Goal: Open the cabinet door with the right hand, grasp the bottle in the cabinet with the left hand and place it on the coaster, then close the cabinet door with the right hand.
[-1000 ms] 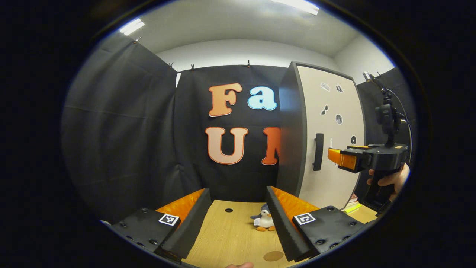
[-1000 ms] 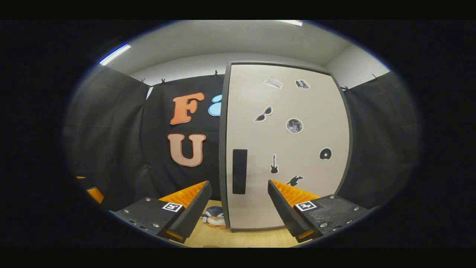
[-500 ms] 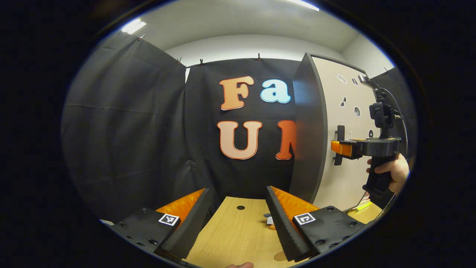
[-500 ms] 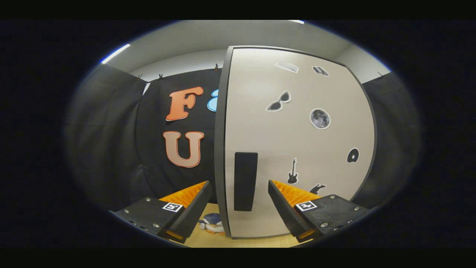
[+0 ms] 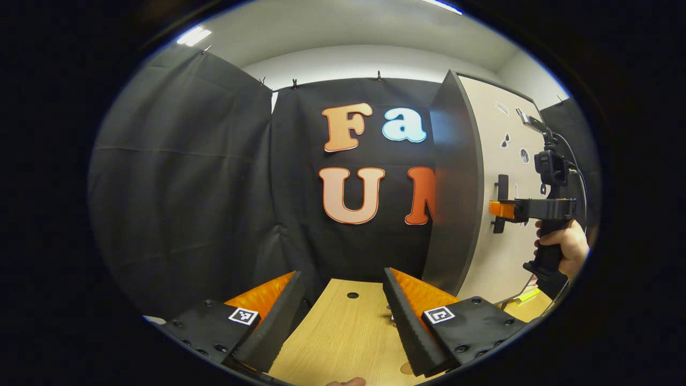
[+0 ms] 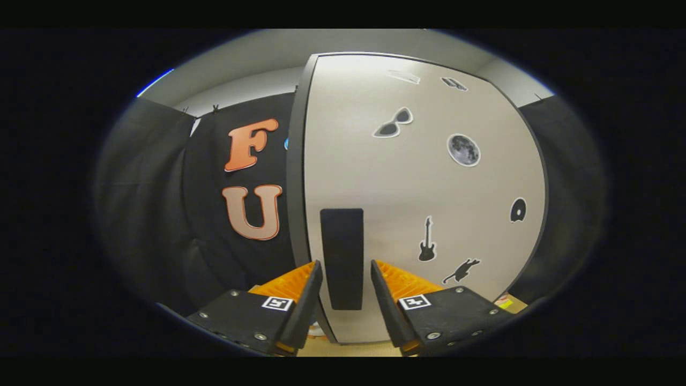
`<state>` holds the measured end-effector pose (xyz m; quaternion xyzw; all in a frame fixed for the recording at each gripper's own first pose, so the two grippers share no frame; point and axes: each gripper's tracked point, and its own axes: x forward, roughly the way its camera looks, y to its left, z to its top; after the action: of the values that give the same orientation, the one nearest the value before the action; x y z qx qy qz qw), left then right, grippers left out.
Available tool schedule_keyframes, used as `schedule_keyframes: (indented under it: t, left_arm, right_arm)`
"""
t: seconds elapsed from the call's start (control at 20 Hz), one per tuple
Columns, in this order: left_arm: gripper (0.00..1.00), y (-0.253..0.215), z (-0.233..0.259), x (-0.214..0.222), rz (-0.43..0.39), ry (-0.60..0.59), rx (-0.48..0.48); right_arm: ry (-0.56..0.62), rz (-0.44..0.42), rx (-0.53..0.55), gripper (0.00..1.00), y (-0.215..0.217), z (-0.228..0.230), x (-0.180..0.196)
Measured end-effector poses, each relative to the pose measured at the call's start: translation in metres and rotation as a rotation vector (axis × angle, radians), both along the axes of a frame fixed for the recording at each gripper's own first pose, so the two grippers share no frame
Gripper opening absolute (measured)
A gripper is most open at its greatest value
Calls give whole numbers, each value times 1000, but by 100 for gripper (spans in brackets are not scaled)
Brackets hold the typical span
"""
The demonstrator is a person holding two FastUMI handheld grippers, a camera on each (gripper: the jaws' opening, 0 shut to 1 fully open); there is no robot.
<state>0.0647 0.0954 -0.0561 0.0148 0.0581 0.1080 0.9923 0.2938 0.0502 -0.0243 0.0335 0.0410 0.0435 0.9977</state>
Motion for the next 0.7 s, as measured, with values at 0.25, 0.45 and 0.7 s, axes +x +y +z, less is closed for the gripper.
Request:
schedule_keyframes:
  t: [0.25, 0.45, 0.7]
  left_arm:
    - [99, -4, 0, 0, -34, 2, 0]
    - [99, -8, -1, -2, -60, -5, -6]
    - [96, -24, 6, -26, -108, -11, -4]
  right_arm:
    - [9, -2, 7, 33, 2, -2, -4]
    - [33, -9, 19, 31, 1, 1, -21]
    - [32, -35, 28, 19, -24, 5, -79]
